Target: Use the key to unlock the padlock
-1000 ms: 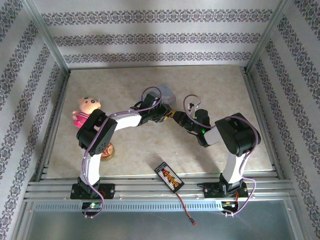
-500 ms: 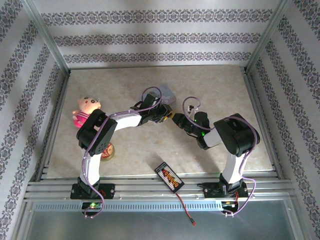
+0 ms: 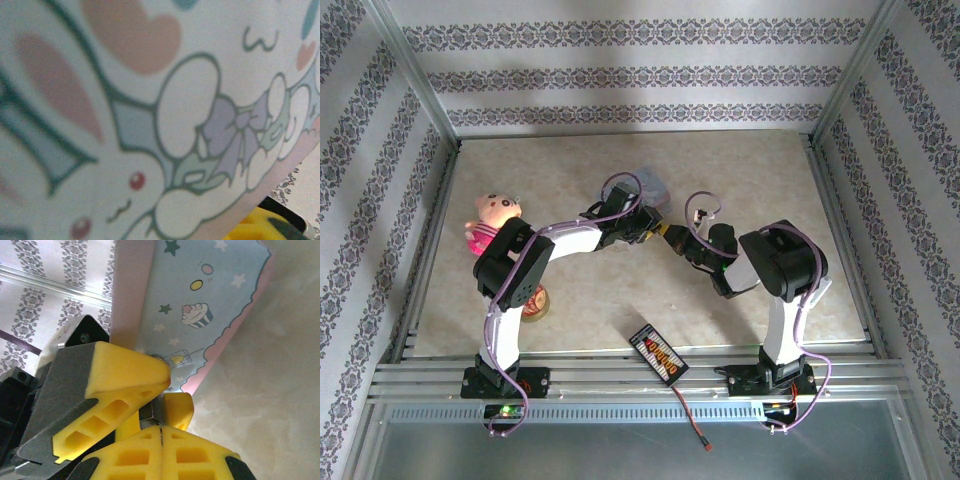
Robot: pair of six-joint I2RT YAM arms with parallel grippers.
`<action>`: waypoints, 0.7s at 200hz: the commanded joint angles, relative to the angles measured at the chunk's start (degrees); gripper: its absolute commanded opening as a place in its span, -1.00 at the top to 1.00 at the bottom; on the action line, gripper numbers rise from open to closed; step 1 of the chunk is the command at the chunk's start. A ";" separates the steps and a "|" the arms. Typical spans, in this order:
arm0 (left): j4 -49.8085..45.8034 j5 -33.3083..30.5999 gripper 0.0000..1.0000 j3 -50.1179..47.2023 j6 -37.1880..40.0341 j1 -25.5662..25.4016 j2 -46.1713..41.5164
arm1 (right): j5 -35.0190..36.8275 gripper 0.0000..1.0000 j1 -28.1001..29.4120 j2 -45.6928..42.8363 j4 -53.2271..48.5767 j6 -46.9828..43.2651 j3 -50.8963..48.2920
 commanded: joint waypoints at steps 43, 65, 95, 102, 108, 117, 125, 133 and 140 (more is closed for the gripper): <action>-6.24 9.55 -0.21 -2.95 -5.30 -1.71 2.94 | 1.80 1.00 0.52 2.22 2.06 2.31 0.72; -5.25 8.57 -0.21 -4.12 -5.43 -1.71 2.43 | 2.06 1.00 0.48 2.71 1.99 2.31 1.15; -6.21 5.12 -0.16 -6.37 -4.35 -1.53 0.98 | 1.97 1.00 0.56 3.54 2.48 2.82 2.02; -7.05 3.72 -0.12 -6.74 -3.92 -1.55 0.44 | 1.98 1.00 0.56 3.55 2.46 2.84 2.10; -7.63 2.61 -0.10 -7.07 -3.66 -1.44 -0.06 | 1.98 1.00 0.56 3.53 2.52 2.84 2.16; -7.34 1.47 -0.09 -7.69 -3.42 -1.27 -0.72 | 1.89 1.00 0.56 3.53 2.52 2.84 2.22; -6.70 0.56 -0.09 -8.10 -3.16 -1.18 -1.16 | 1.90 1.00 0.56 3.47 2.44 2.84 2.37; -6.45 -0.32 -0.09 -8.14 -2.92 -1.05 -1.52 | 1.88 1.00 0.56 3.46 2.42 2.92 2.30; -6.55 -1.04 -0.08 -8.14 -2.44 -1.02 -1.70 | 1.89 1.00 0.61 3.46 2.42 2.93 2.30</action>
